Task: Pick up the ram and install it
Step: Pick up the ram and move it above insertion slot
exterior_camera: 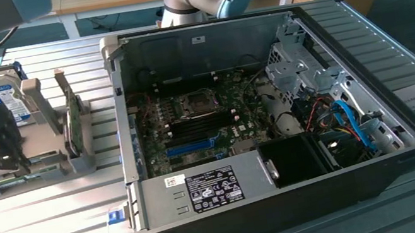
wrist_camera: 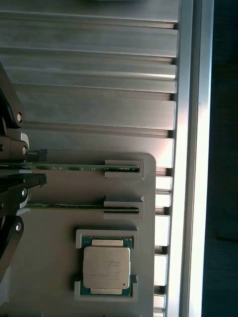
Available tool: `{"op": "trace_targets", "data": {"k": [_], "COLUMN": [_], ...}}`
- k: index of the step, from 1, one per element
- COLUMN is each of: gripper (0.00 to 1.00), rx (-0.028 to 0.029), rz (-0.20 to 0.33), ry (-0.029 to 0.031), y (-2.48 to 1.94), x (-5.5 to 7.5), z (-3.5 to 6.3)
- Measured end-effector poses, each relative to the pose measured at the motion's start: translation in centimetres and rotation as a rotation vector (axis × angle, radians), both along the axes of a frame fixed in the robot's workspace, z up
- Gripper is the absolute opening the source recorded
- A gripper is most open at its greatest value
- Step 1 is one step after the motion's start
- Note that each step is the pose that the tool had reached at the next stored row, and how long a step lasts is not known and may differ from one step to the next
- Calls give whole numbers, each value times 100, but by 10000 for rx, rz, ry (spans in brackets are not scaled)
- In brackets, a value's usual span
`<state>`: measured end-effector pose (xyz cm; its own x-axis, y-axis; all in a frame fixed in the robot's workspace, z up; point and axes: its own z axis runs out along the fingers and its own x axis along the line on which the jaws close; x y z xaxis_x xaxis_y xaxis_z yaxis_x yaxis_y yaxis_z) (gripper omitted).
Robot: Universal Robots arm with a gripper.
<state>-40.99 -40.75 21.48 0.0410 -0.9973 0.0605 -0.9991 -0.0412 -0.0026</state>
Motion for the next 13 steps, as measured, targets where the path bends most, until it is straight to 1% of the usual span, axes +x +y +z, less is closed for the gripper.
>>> {"op": "trace_targets", "data": {"k": [13], "gripper": [24], "rx": [-16], "rz": [22], "ry": [-1], "y": [0], "x": [1], "z": [-49]}}
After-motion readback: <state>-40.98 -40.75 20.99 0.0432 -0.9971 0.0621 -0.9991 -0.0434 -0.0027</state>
